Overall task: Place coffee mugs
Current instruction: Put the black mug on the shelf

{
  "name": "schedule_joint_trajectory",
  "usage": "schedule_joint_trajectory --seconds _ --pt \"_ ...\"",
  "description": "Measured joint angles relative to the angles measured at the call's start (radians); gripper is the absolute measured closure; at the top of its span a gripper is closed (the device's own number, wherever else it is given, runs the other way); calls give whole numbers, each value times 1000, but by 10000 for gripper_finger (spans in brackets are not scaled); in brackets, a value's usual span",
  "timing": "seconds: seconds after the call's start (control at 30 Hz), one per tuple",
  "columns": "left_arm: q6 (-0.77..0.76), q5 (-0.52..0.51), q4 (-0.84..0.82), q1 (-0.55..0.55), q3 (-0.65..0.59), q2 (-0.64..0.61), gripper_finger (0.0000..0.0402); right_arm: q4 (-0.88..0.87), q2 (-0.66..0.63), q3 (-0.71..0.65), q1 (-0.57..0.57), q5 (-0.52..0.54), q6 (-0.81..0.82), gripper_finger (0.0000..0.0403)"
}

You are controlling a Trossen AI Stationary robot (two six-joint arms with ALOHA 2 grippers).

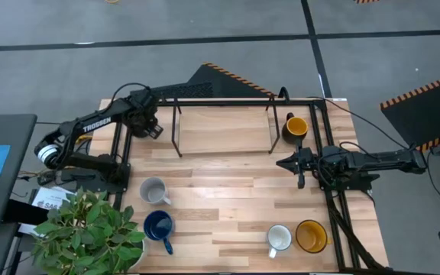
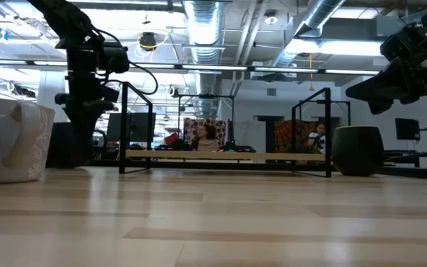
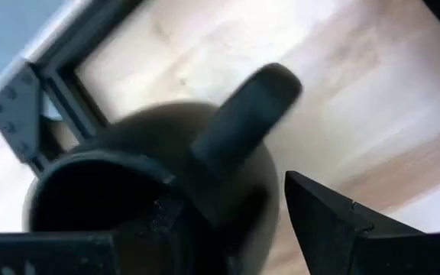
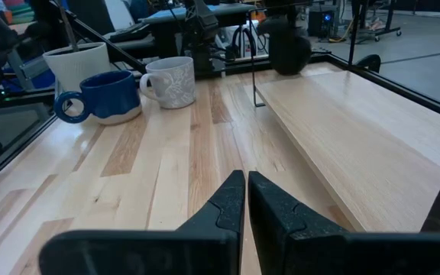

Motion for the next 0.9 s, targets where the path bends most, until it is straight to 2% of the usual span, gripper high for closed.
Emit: schedule_joint_trajectory --seconds 0.2,0.27,0.43,0.47,0.7,0.9 --pt "0 -29 -41 0 1 -3 248 0 0 0 0 1 0 355" --pt "0 -28 -58 -2 6 -10 274 0 0 0 0 1 0 355" --pt "-5 -14 -100 -27 36 -67 377 0 0 0 0 1 0 355" --pt "-10 -6 -113 -33 44 -85 386 0 0 0 0 1 0 355" --pt "-53 -23 -172 -108 119 -253 398 0 0 0 0 1 0 355" --pt "-115 -49 -174 -227 205 -370 399 0 0 0 0 2 0 355"
